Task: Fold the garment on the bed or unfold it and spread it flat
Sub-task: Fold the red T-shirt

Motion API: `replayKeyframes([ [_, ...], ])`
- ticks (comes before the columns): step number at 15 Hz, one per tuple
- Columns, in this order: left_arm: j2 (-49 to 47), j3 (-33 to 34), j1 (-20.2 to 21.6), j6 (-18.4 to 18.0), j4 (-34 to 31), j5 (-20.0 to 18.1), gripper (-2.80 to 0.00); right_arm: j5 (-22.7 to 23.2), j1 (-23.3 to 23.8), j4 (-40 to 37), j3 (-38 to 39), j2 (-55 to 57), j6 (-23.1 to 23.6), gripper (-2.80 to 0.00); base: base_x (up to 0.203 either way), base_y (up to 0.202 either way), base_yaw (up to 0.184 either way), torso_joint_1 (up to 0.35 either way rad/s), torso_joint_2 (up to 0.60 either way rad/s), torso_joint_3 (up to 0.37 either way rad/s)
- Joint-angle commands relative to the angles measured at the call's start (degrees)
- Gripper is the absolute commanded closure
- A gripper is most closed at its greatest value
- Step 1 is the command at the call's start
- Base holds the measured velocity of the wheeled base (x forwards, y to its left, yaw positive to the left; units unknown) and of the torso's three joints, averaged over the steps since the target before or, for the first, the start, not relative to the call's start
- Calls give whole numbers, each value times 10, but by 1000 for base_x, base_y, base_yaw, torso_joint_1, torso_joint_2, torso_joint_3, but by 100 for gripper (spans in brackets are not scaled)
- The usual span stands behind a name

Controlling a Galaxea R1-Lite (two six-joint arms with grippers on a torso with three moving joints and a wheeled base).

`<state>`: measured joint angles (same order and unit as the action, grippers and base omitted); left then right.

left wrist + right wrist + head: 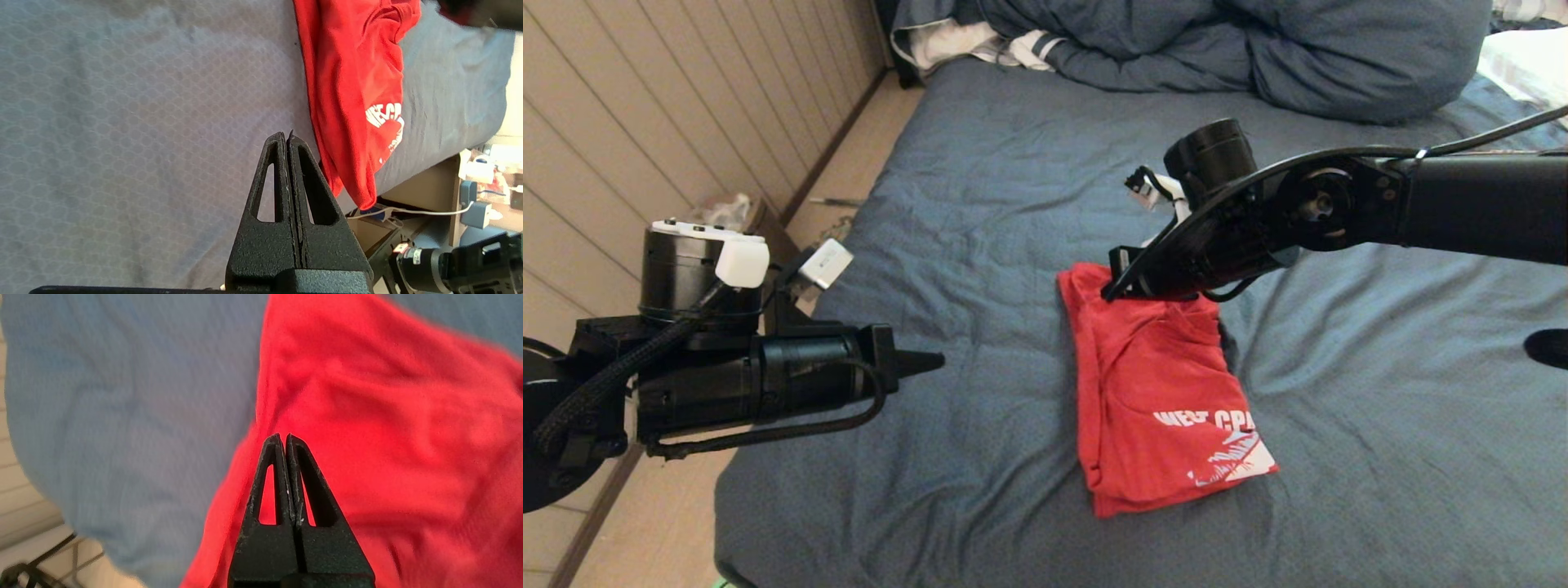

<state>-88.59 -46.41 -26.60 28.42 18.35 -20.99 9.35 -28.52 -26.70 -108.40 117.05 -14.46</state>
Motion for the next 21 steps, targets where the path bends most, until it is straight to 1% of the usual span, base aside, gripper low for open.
replayKeyframes([
  [1,-1,0,0,1,1,-1,0,-2,-11,0,-35,39,-1,0,0,0,0,0,0,0],
  [3,-2,0,0,1,1,-1,0,-2,-16,5,-33,32,-2,0,0,0,0,0,0,0],
  [5,-2,-1,0,1,1,0,0,-2,-15,2,-21,0,-11,0,0,0,0,0,0,0],
  [7,4,-6,0,2,1,0,0,-2,-15,1,16,-52,-16,0,0,0,0,0,0,0],
  [9,7,-26,-13,19,1,0,0,-2,-12,1,73,-104,-19,0,0,0,0,0,0,0],
  [11,-1,-58,-64,44,-4,5,0,-2,-5,2,141,-142,-21,0,0,0,0,0,0,0],
  [13,-28,-73,-119,50,-6,12,0,-2,15,3,195,-161,-22,0,0,0,0,0,0,0],
  [15,-71,-84,-154,49,-6,21,0,-1,42,5,239,-160,-22,0,0,0,0,0,0,0],
  [18,-120,-104,-203,42,-7,23,0,2,73,7,256,-147,-23,0,0,0,0,0,0,0],
  [21,-156,-133,-227,33,-7,22,0,3,79,8,260,-145,-23,0,0,0,0,0,0,0],
])
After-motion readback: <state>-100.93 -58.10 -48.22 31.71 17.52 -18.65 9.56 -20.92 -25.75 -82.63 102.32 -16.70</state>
